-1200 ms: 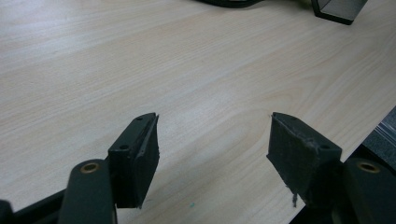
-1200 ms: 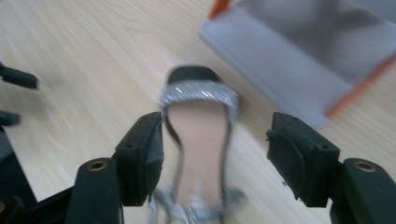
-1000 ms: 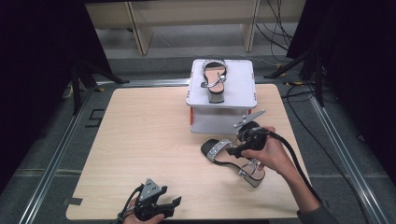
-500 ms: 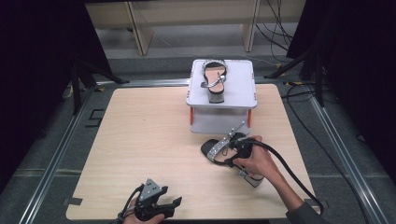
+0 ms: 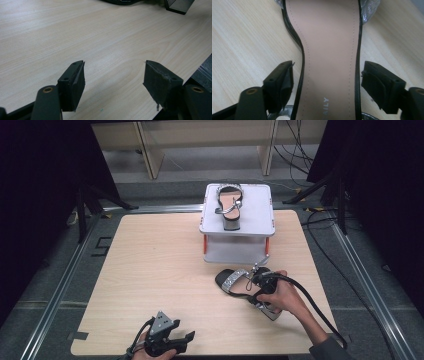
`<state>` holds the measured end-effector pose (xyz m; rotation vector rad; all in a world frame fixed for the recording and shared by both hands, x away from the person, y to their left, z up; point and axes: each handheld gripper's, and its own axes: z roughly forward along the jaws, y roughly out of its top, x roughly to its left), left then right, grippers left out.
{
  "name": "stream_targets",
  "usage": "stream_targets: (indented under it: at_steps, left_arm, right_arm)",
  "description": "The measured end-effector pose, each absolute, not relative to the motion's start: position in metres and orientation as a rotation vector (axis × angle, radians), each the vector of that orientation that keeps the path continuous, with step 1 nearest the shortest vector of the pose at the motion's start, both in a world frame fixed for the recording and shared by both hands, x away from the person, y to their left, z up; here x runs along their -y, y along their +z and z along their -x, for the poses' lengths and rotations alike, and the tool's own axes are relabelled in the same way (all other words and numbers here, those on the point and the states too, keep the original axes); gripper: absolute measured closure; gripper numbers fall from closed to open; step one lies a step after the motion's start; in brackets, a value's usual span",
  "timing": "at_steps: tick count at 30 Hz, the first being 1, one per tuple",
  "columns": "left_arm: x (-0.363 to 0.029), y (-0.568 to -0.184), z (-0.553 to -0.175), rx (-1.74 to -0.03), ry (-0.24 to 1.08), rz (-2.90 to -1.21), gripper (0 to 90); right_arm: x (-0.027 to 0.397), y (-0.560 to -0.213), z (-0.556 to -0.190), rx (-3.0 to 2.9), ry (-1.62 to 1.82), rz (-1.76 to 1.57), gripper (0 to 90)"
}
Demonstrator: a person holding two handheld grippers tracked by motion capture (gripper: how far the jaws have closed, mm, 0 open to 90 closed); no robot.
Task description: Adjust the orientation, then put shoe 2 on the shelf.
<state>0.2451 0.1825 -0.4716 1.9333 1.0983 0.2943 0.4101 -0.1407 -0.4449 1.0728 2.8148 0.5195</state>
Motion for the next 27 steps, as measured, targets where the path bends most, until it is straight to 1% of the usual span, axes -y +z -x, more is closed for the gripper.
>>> stream_targets:
  at_steps: [1,2,6,9,13,16,17,18,20,21,22,27]
  left_arm:
    - [-0.1824,-0.4716,-0.245,-1.099,0.293,-1.934,32.7]
    - [-0.1823,-0.4716,-0.245,-1.099,0.293,-1.934,32.7]
    - [-0.1831,-0.4717,-0.2457,-1.101,0.304,-1.947,32.7]
    - [-0.1823,-0.4718,-0.2449,-1.106,0.292,-1.928,32.7]
    - [-0.1833,-0.4717,-0.2454,-1.104,0.301,-1.94,32.7]
    - [-0.1824,-0.4718,-0.2448,-1.106,0.293,-1.928,32.7]
    - [-0.1824,-0.4718,-0.2448,-1.105,0.294,-1.928,32.7]
    - [-0.1826,-0.4717,-0.2449,-1.101,0.294,-1.93,32.7]
    - [-0.1833,-0.4712,-0.2451,-1.101,0.303,-1.933,32.7]
    - [-0.1848,-0.4712,-0.2461,-1.089,0.315,-1.953,32.7]
    - [-0.1847,-0.4714,-0.2462,-1.09,0.314,-1.955,32.7]
    - [-0.1832,-0.4706,-0.2447,-1.102,0.296,-1.935,32.7]
  right_arm:
    - [0.1404,-0.4465,-0.4101,-2.836,0.502,-1.09,35.8]
    - [0.141,-0.4481,-0.4119,-2.857,0.499,-1.016,37.5]
    - [0.1409,-0.448,-0.4112,-2.889,0.477,-0.927,36.9]
    - [0.1405,-0.4485,-0.4109,-2.946,0.498,-0.758,37.2]
    - [0.1394,-0.4485,-0.4092,-2.939,0.5,-0.822,37.8]
    - [0.1368,-0.4508,-0.4082,-2.947,0.462,-0.8,33.4]
    - [0.1349,-0.4521,-0.4061,-2.946,0.44,-0.849,33.9]
    - [0.1347,-0.4536,-0.4082,-2.947,0.436,-0.805,34.4]
    - [0.1339,-0.4536,-0.4089,-2.938,0.423,-0.817,39.3]
    - [0.1344,-0.4535,-0.4101,-2.936,0.43,-0.804,40.3]
    - [0.1347,-0.4533,-0.4092,-2.937,0.432,-0.851,40.4]
    - [0.1341,-0.4522,-0.408,-2.931,0.424,-0.842,41.5]
